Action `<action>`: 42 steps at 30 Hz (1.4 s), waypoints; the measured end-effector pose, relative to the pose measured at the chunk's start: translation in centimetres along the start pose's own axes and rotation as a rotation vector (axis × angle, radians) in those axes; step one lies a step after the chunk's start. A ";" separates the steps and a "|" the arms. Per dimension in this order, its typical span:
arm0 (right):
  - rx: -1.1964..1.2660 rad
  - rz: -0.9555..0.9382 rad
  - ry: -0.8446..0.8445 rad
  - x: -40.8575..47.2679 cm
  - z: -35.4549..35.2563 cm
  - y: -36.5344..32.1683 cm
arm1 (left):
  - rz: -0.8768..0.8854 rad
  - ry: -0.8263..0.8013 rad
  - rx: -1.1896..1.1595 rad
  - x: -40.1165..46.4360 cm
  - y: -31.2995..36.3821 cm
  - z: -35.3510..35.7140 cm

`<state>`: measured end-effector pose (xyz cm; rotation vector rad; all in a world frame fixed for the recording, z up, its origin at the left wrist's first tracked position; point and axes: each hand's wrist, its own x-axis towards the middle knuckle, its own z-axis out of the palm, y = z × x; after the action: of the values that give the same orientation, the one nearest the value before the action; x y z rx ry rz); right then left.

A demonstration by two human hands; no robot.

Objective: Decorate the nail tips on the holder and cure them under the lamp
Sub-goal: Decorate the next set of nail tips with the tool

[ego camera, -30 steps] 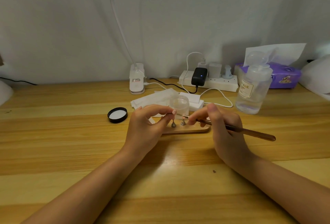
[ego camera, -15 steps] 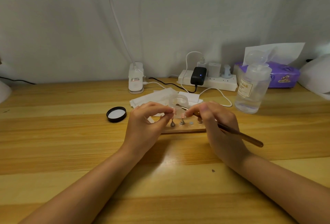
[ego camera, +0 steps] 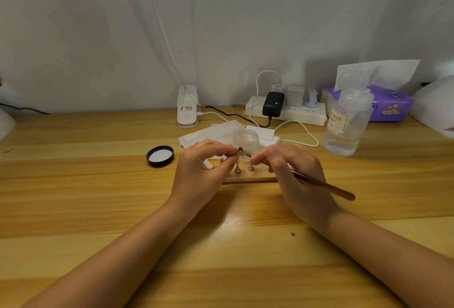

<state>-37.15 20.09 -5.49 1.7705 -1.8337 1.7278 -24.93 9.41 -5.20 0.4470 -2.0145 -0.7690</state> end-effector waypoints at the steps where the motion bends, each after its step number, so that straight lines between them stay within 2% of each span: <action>1: 0.007 -0.011 0.004 -0.1 0.0 0.0 | 0.000 -0.001 -0.003 0.0 0.0 0.0; 7: 0.065 -0.078 0.094 -0.2 -0.2 0.1 | 0.002 -0.001 -0.010 0.0 0.0 -0.1; 11: 0.041 0.020 0.028 0.1 -0.1 0.4 | 0.005 -0.001 -0.002 0.0 0.0 0.0; 17: 0.146 -0.028 0.040 -0.3 -0.1 0.3 | 0.002 0.000 -0.015 0.0 0.0 -0.1; 24: 0.093 0.040 0.029 -0.1 0.0 0.5 | -0.006 -0.003 -0.014 0.0 -0.1 0.0; 29: 0.156 -0.054 0.043 -0.3 0.0 0.3 | -0.005 -0.003 -0.023 0.0 -0.1 0.0; 36: 0.095 0.023 0.048 -0.1 0.0 0.5 | 0.005 -0.001 -0.007 0.0 -0.2 0.1; 42: 0.117 -0.060 0.046 -0.3 0.1 0.2 | 0.008 0.003 -0.016 0.0 -0.2 0.0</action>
<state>-37.16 20.20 -5.90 1.7906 -1.6763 1.8718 -24.93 9.21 -5.33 0.4303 -2.0052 -0.7791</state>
